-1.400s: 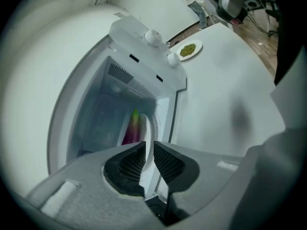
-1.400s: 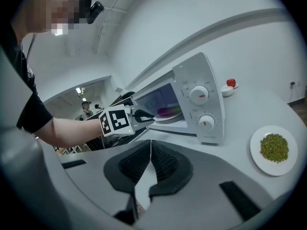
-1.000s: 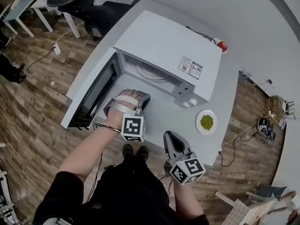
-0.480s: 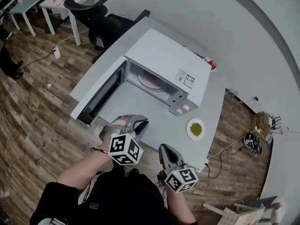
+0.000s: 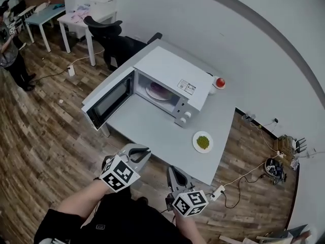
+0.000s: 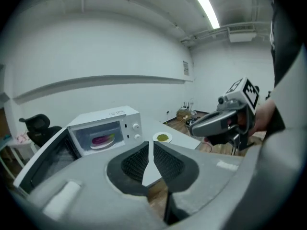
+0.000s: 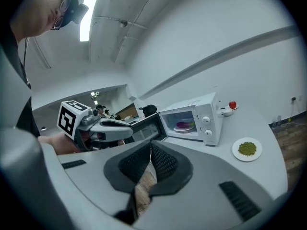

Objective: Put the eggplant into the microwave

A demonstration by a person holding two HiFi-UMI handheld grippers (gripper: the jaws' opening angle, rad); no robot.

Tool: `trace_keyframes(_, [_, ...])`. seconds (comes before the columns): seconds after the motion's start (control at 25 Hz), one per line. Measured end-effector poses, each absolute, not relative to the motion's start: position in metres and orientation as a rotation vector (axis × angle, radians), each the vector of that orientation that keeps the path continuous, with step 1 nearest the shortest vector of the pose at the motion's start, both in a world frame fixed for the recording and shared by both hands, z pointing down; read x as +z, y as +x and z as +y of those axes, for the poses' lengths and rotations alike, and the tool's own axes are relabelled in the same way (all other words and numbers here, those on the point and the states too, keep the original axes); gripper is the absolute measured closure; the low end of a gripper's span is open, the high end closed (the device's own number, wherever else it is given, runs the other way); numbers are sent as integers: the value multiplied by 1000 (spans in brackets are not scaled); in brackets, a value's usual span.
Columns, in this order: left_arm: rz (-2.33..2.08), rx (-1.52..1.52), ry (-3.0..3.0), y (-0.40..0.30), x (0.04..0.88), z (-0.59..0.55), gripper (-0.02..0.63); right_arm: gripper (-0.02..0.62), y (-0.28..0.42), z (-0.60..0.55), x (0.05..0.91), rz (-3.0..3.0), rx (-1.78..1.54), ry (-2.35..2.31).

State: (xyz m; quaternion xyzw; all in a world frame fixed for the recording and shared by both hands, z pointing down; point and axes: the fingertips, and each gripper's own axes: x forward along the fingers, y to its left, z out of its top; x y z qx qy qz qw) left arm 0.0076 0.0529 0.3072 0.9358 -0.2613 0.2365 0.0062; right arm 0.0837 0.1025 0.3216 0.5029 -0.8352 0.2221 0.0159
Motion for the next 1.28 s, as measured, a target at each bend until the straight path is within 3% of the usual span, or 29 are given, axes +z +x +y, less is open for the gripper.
trace_keyframes(0.2, [-838,463,2785,11,280,112,569,580,94,144,313,-2672,741,1518])
trace_keyframes(0.56, [-882,260,2772,-8,227,161,569,580,93,176,287,-2686,687,1578])
trace_keyframes(0.88, [-907,189,2829,-34,205,149,569,581,58,165,244,-2778,489,1560])
trace_keyframes(1.28, [-865,66,2769,-39,198,126,569,581,63,152,220,-2732,346,1588])
